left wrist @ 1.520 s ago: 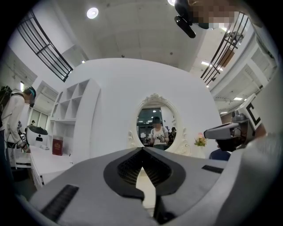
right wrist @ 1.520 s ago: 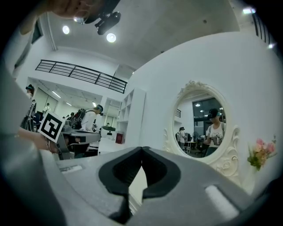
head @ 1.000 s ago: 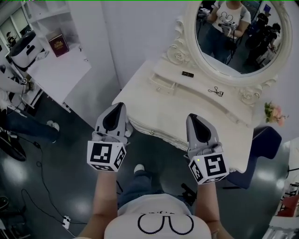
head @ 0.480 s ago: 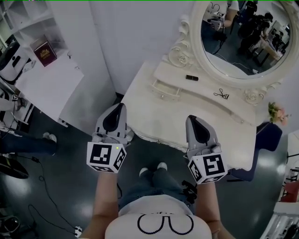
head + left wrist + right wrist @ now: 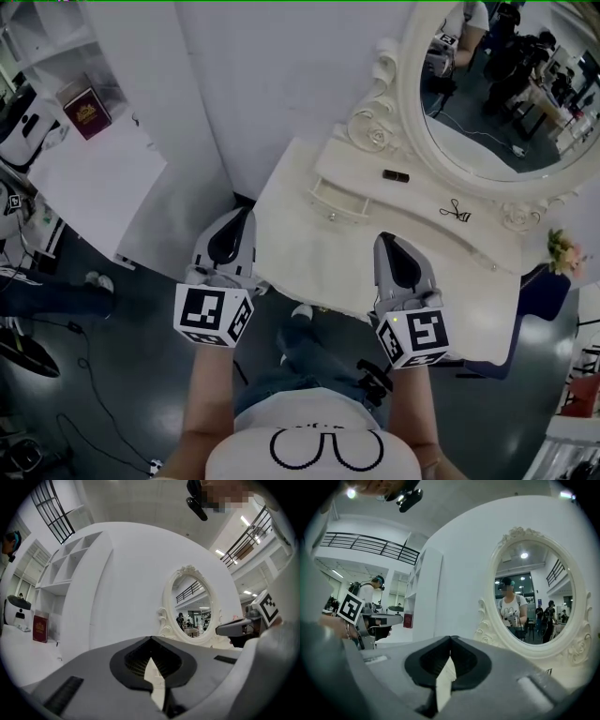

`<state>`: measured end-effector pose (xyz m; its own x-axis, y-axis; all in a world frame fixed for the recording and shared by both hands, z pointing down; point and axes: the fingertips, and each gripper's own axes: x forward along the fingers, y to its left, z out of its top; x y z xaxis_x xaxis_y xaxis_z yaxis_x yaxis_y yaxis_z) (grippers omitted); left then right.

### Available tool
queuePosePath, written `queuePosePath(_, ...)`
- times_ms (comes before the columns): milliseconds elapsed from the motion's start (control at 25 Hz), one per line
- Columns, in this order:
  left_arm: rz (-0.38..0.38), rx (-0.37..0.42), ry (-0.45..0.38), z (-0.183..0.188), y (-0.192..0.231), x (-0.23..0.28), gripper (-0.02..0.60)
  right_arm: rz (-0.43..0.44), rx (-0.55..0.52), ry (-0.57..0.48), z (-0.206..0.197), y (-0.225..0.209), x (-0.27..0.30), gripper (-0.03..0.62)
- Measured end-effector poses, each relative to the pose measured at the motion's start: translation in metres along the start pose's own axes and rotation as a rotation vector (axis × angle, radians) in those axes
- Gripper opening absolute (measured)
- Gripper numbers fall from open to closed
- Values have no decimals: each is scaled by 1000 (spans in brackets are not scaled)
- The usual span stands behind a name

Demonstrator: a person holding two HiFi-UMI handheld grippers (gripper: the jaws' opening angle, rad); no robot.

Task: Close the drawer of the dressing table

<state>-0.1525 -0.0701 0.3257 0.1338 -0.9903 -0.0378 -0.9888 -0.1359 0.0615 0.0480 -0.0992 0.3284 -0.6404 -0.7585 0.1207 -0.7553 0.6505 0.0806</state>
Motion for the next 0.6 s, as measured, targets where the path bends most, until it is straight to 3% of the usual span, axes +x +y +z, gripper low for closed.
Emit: queuePosePath(600,-109,38,98,-26,35,148,-2,-65,101,70,-26,-66,122,5)
